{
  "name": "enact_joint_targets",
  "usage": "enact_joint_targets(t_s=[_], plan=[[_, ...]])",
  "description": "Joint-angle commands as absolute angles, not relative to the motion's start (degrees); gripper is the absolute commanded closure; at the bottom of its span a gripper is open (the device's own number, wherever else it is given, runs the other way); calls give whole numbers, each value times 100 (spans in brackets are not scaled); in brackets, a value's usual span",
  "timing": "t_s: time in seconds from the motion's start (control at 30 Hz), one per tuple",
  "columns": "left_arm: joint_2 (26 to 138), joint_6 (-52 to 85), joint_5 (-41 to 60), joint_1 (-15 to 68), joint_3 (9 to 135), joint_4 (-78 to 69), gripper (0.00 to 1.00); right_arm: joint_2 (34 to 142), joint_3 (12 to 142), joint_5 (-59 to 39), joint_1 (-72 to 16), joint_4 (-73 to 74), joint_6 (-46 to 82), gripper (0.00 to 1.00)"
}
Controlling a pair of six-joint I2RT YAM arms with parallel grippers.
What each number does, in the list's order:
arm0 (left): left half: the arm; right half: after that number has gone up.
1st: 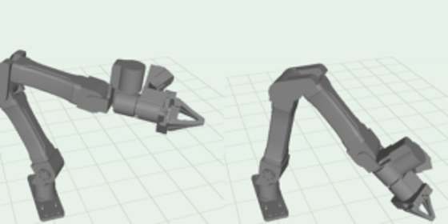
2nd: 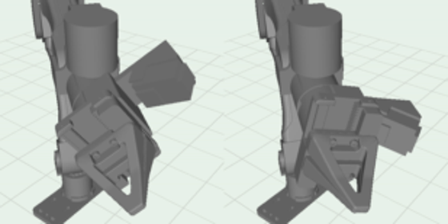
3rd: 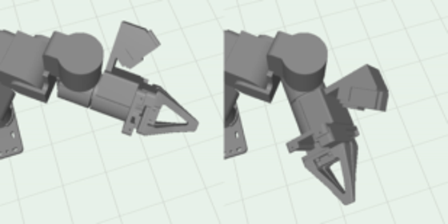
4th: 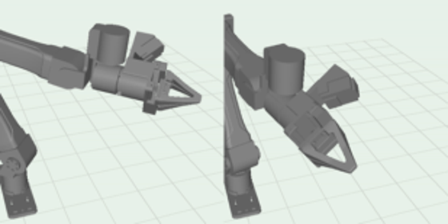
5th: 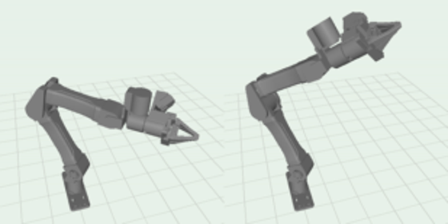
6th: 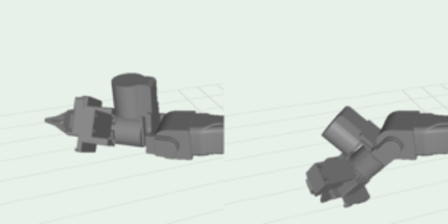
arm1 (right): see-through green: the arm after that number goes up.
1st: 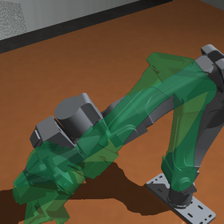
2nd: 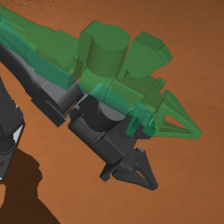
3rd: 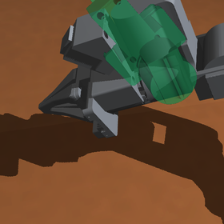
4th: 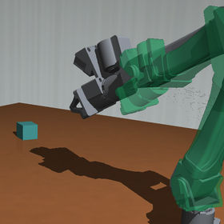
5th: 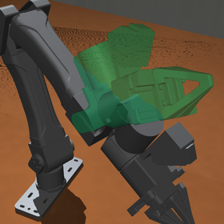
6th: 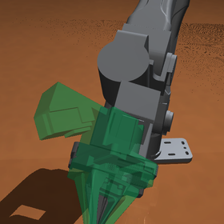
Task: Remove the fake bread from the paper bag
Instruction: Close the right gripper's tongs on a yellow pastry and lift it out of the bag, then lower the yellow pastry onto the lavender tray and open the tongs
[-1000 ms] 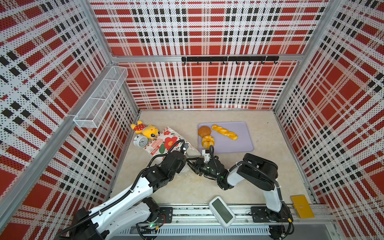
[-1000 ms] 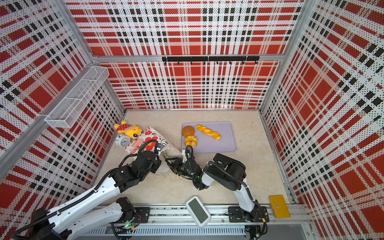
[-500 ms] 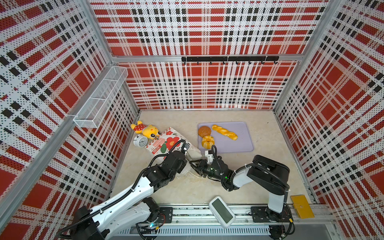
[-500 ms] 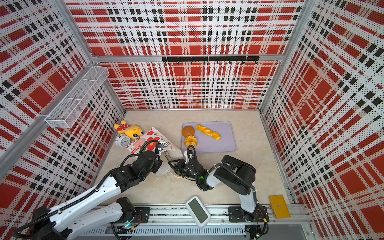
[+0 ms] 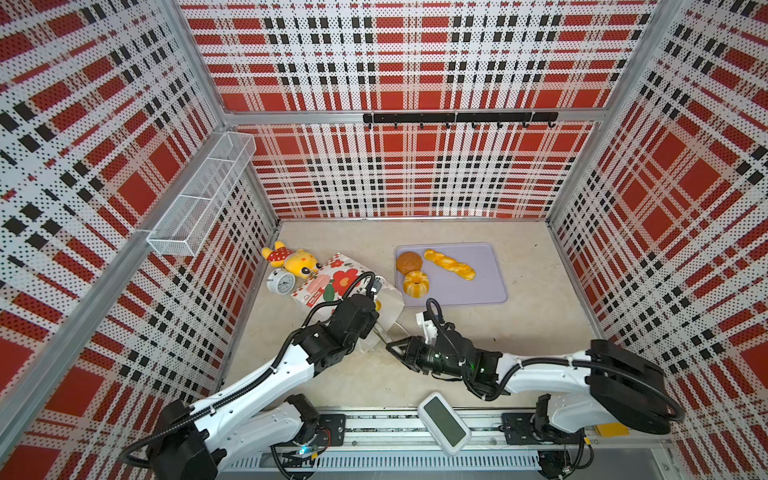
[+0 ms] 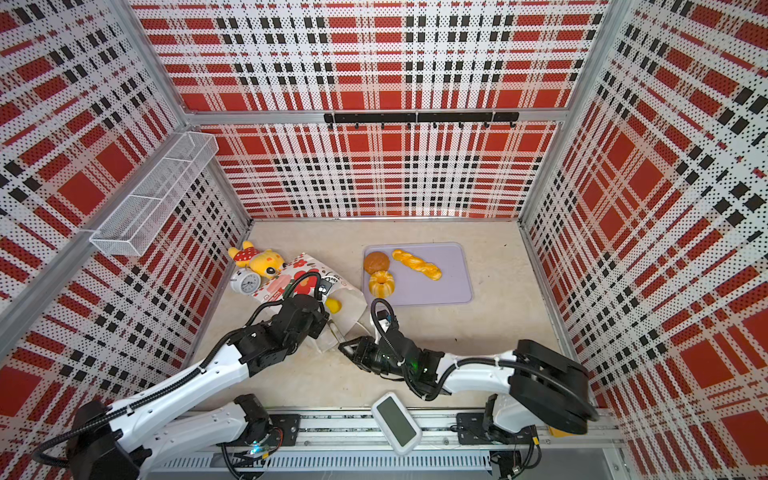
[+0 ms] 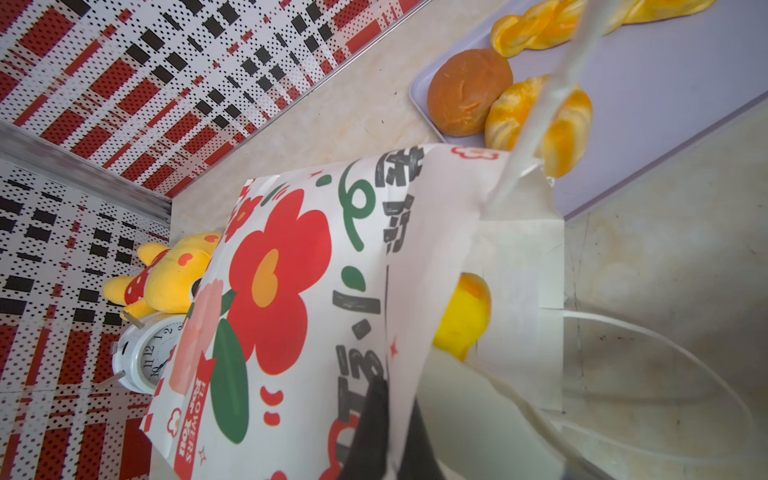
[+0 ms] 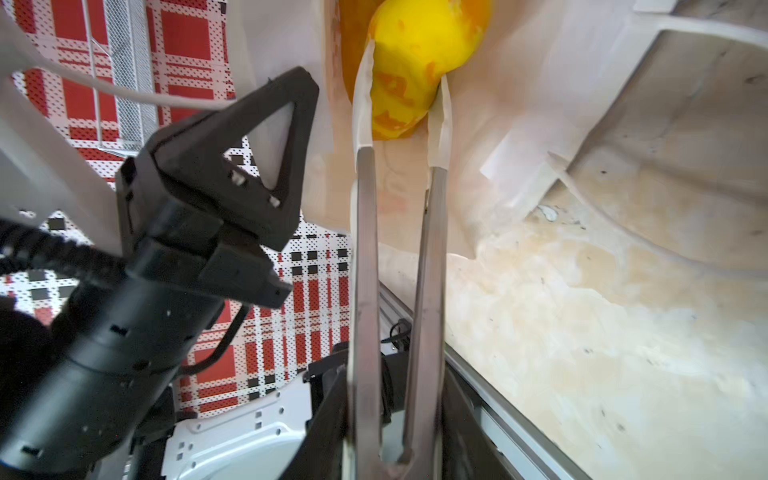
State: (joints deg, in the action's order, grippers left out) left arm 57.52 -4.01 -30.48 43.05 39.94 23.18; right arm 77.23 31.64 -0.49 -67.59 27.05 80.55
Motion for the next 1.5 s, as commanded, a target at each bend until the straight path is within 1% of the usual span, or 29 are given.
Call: enact_joint_targets(t_s=[0.0, 0.1, 0.2, 0.5, 0.63, 0.73, 0.8, 0.87, 0.9, 0.97, 1.13, 1.23, 1.37, 1.47], plan=[[5792, -279, -3181, 4261, 4210, 2002, 100, 6897, 3102, 457, -6812, 1630, 7740, 100], [5796, -290, -3199, 4230, 4197, 1902, 100, 6107, 3052, 737, -6812, 696, 7641, 100], [5761, -273, -3221, 4193, 4136, 1789, 100, 5415, 2826, 993, -6803, 189, 7681, 100], [5535, -213, -3419, 3977, 3991, 1649, 100, 3863, 2859, 1164, -6702, -1697, 7579, 100], [5530, -196, -3368, 3965, 3925, 1647, 100, 3170, 3180, 1081, -6058, -2793, 7349, 100], [5531, -193, -3326, 3983, 3920, 1662, 100, 2816, 3350, 405, -5023, -3372, 7038, 100], [5504, -192, -3321, 4005, 3920, 1661, 100, 2866, 3380, -432, -4059, -3483, 6768, 100], [5470, -193, -3313, 4004, 3911, 1662, 100, 3078, 3275, -1335, -3179, -3256, 6614, 100], [5458, -197, -3313, 4006, 3911, 1661, 100, 3200, 3229, -1640, -2902, -3074, 6567, 100], [5413, -205, -3313, 4018, 3912, 1689, 100, 3578, 3278, -1937, -2544, -2834, 6389, 100], [5293, -215, -3318, 4059, 3885, 1739, 100, 4739, 3615, -2170, -2448, -2092, 6229, 100], [5274, -228, -3318, 4064, 3885, 1749, 100, 5249, 3708, -2108, -2446, -1804, 6286, 100], [5282, -232, -3278, 4062, 3902, 1740, 100, 5627, 3440, -1939, -2444, -909, 6896, 100], [5300, -253, -3270, 4062, 3911, 1747, 100, 5662, 3173, -1471, -2472, -389, 7353, 100]])
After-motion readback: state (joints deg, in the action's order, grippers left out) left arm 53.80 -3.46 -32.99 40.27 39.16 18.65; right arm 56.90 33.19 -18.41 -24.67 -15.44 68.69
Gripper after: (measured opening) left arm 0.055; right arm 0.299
